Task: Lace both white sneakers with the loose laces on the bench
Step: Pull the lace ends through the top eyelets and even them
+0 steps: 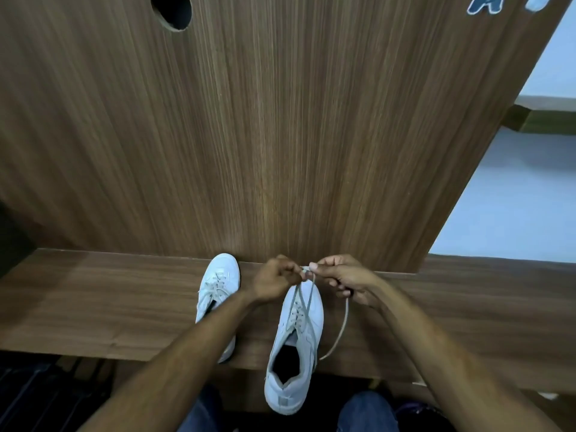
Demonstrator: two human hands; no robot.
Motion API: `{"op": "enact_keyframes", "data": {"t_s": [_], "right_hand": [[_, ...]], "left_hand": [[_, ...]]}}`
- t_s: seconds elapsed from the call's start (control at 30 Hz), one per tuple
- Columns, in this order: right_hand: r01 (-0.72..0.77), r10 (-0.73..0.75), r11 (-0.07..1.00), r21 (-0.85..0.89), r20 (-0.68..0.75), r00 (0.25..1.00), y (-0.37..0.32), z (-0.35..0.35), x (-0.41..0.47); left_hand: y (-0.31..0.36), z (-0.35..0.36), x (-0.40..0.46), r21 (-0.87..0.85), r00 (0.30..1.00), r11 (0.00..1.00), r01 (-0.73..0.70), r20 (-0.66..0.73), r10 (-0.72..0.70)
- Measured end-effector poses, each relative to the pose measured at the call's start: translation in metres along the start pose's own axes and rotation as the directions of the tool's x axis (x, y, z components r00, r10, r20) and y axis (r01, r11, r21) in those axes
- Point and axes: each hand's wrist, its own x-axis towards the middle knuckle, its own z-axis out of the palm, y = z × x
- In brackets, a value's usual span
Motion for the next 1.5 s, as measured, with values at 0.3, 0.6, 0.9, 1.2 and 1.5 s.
{"op": "enact_keyframes", "data": {"t_s": [0.3,0.6,0.9,1.2,1.5], "right_hand": [[-0.108,-0.274,0.388,-0.915,-0.226,0.935,0.018,-0.043,-0.001],[-0.286,-0.128,-0.045,-0.957,-0.278,0.952,0.073,-0.061,-0.011],[-0.230,-0.062,0.033,-0.973,-0.232,0.971,0.100,-0.033,0.001],[0.008,-0.177,0.610,-0.793,-0.126,0.976,0.131,0.048,0.006],[-0.119,-0.229,0.328,-0.937,-0.202,0.952,0.121,0.033,-0.003]], "left_hand": [[-0.015,-0.089,0.007,0.503,0.938,0.795,0.338,-0.109,-0.330],[-0.073,-0.098,-0.019,0.810,0.821,0.275,0.518,-0.380,-0.426],[-0.074,-0.043,-0.031,0.876,0.954,0.384,0.292,-0.239,-0.181],[-0.084,0.061,-0.050,0.345,0.966,0.903,0.256,-0.053,-0.254],[-0.085,0.030,-0.047,0.908,0.980,0.403,0.118,-0.041,-0.194]]}}
